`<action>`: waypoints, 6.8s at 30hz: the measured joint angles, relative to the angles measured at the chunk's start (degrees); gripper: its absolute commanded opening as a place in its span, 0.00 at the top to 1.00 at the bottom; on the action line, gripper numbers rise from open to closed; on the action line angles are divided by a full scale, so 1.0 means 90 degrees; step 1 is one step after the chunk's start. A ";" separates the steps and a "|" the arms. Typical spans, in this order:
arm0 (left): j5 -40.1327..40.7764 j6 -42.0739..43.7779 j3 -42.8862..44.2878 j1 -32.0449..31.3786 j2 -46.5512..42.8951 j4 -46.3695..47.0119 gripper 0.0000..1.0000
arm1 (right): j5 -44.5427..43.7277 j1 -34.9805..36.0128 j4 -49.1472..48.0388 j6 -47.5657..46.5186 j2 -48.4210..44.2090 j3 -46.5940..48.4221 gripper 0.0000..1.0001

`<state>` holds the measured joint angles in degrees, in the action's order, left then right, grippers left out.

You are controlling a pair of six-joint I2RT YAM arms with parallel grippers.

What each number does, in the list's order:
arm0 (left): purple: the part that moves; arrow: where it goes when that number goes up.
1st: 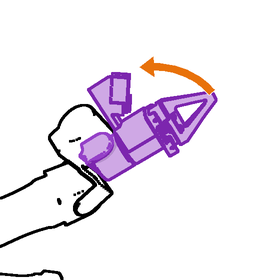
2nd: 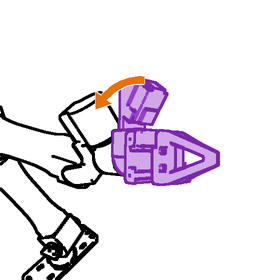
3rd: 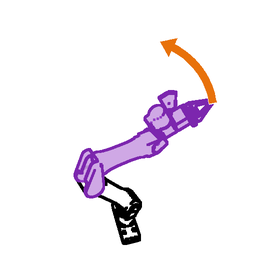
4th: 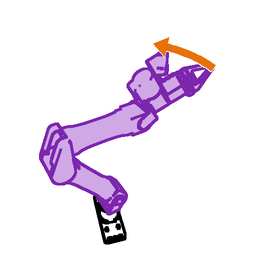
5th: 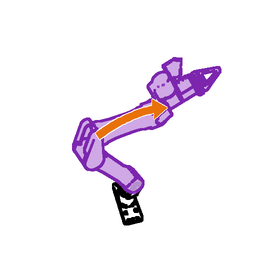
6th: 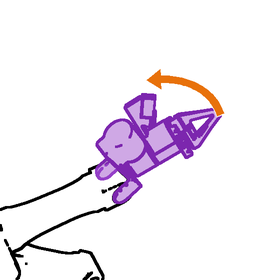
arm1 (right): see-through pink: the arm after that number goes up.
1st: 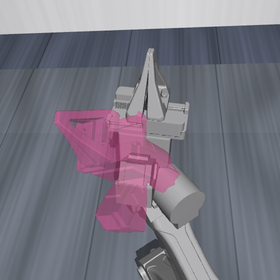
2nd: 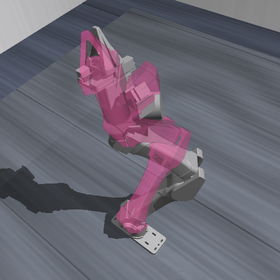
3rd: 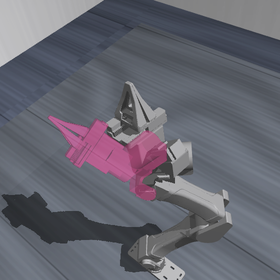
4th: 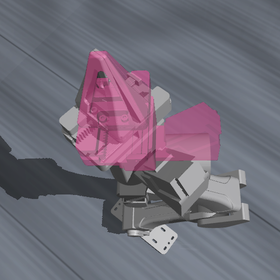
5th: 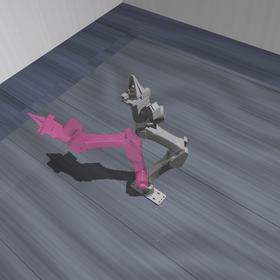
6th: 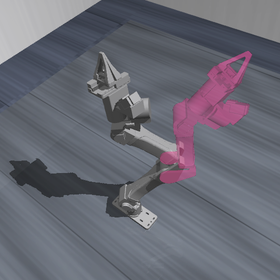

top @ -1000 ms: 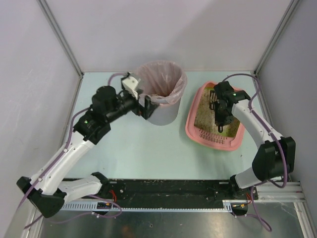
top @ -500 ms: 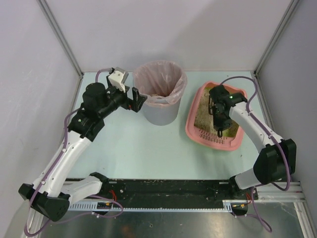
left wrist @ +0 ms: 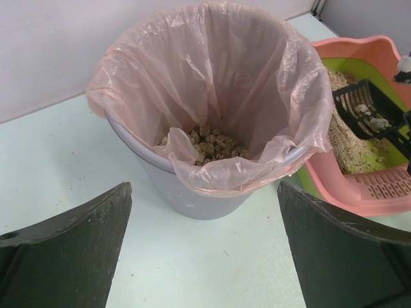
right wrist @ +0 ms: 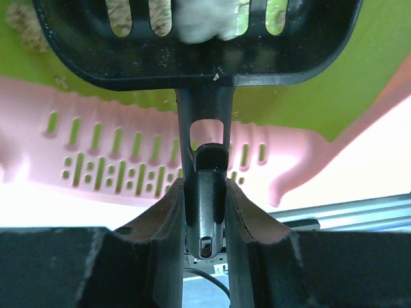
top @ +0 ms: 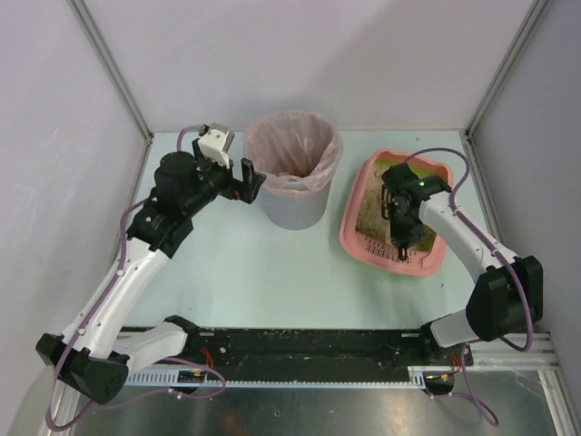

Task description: Clean the litter box

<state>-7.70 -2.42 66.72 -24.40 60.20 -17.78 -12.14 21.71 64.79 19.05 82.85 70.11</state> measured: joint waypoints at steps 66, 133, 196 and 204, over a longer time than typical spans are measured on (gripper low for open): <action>0.0347 0.0046 -0.0131 0.0007 0.0566 0.0005 0.00 | 0.2115 0.1457 0.0964 -0.1056 0.3657 0.7866 1.00; 0.0287 0.0044 -0.0187 0.0007 0.0498 0.0061 0.00 | 0.6399 0.0308 -1.4540 1.0501 0.1008 -0.1753 1.00; -0.0432 -0.0019 -0.0452 0.0007 0.0335 0.0447 0.03 | 0.1783 -0.0967 0.0984 -0.0787 0.0007 0.0398 1.00; -0.0578 -0.0083 -0.0452 0.0007 0.0391 0.0459 0.04 | 0.1651 -0.0760 0.1066 -0.0865 0.0945 0.1273 1.00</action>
<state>-12.91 -3.16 62.65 -24.34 63.72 -13.65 2.72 14.87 74.39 11.27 91.35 81.56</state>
